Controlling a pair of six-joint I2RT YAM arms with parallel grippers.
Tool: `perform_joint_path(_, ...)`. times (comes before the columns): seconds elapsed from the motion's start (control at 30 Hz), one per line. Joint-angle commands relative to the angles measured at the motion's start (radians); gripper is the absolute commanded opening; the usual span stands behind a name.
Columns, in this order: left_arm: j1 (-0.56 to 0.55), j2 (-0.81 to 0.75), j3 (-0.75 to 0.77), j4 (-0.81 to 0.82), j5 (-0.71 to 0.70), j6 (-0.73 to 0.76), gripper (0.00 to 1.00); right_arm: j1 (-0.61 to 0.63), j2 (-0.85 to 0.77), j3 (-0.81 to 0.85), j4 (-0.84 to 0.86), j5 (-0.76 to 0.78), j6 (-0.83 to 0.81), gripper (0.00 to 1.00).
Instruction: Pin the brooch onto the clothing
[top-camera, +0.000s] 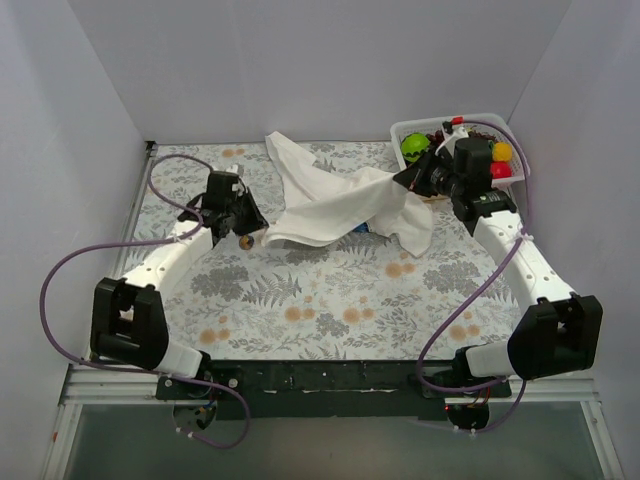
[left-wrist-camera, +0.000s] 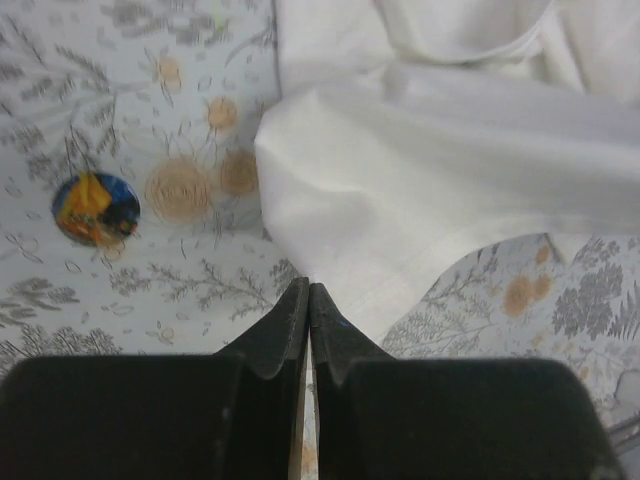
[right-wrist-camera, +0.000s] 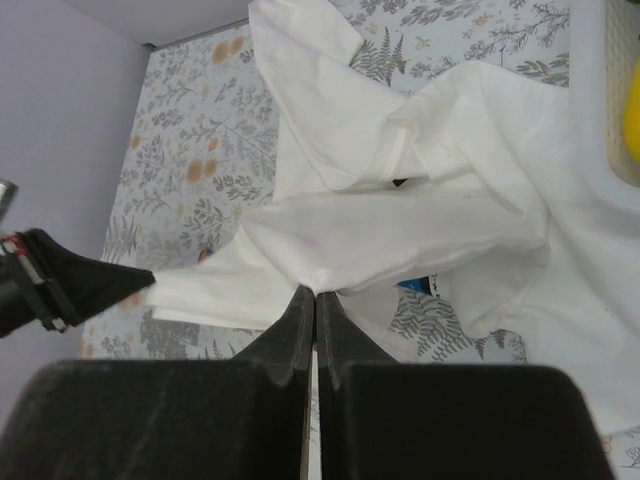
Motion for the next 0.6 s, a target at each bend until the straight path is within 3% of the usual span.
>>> perform_joint_path(0.0, -0.027, -0.011, 0.211, -0.167, -0.233, 0.128, 0.00, -0.004, -0.018, -0.059, 0.019, -0.032, -0.046, 0.01)
perform_joint_path(0.17, -0.162, 0.164, 0.446, -0.264, -0.388, 0.230, 0.00, -0.004, -0.049, -0.174, -0.033, -0.034, -0.097, 0.01)
perform_joint_path(0.37, -0.348, 0.369, 0.474, -0.294, -0.474, 0.282, 0.00, -0.004, -0.095, -0.365, -0.059, -0.035, -0.096, 0.01)
perform_joint_path(0.4, -0.375, 0.385, 0.451, -0.295, -0.477, 0.284, 0.00, -0.004, -0.097, -0.386, -0.070, -0.037, -0.094, 0.99)
perform_joint_path(0.43, -0.389, 0.394, 0.440, -0.295, -0.479, 0.288, 0.00, -0.004, -0.098, -0.414, -0.076, -0.040, -0.094, 0.02)
perform_joint_path(0.5, -0.415, 0.402, 0.401, -0.295, -0.494, 0.282, 0.00, -0.004, -0.100, -0.437, -0.086, -0.046, -0.097, 0.01)
perform_joint_path(0.57, -0.418, 0.379, 0.378, -0.292, -0.485, 0.264, 0.17, -0.004, -0.100, -0.455, -0.090, -0.049, -0.100, 0.01)
